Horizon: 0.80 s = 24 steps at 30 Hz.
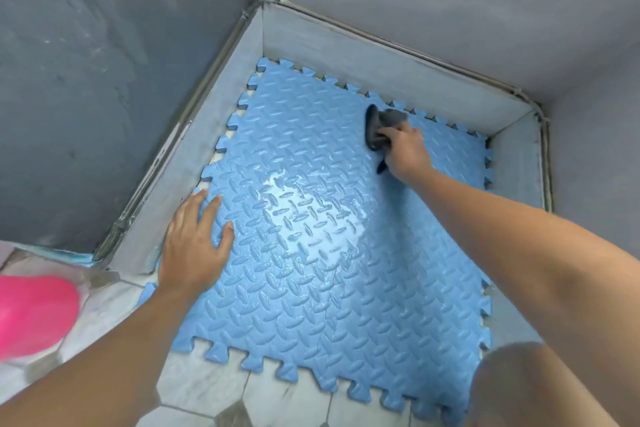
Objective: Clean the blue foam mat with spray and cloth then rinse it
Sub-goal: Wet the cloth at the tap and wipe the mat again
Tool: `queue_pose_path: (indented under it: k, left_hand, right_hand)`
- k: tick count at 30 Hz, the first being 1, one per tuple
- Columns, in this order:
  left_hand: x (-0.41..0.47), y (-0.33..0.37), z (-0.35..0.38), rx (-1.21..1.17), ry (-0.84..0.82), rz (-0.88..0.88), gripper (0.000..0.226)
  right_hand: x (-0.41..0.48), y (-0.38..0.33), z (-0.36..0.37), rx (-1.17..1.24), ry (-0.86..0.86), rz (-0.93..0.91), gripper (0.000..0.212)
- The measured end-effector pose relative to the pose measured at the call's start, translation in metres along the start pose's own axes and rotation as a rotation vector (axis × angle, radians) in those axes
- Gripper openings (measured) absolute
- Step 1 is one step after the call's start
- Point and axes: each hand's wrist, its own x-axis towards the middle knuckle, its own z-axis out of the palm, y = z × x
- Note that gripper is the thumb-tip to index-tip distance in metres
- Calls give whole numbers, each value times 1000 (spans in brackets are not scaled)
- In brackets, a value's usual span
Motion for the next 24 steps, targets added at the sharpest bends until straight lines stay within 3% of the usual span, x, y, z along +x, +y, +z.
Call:
queue_pose_path:
  k: [5, 7, 10, 12, 15, 20, 22, 24]
  left_hand:
    - [0, 1, -1, 3, -10, 6, 59]
    - [0, 3, -2, 1, -13, 8, 59]
    - [1, 1, -1, 0, -13, 9, 60]
    - [0, 1, -1, -5, -6, 14, 56]
    - [0, 2, 0, -3, 5, 25, 49]
    - [1, 2, 2, -4, 21, 32, 47]
    - [0, 1, 1, -12, 20, 29, 47]
    - [0, 2, 1, -14, 16, 24, 48]
  right_hand:
    - [-63, 143, -11, -75, 34, 303, 44]
    - [-79, 150, -9, -105, 8, 302, 41]
    - [-92, 109, -3, -96, 12, 169, 37]
    - [-108, 67, 4, -36, -7, 0, 37]
    - [-145, 8, 12, -1, -107, -426, 41]
    - [-222, -39, 14, 41, -524, -1206, 33]
    - [-236, -35, 14, -7, -652, -1349, 32]
    - [-225, -20, 8, -31, -670, -1278, 31]
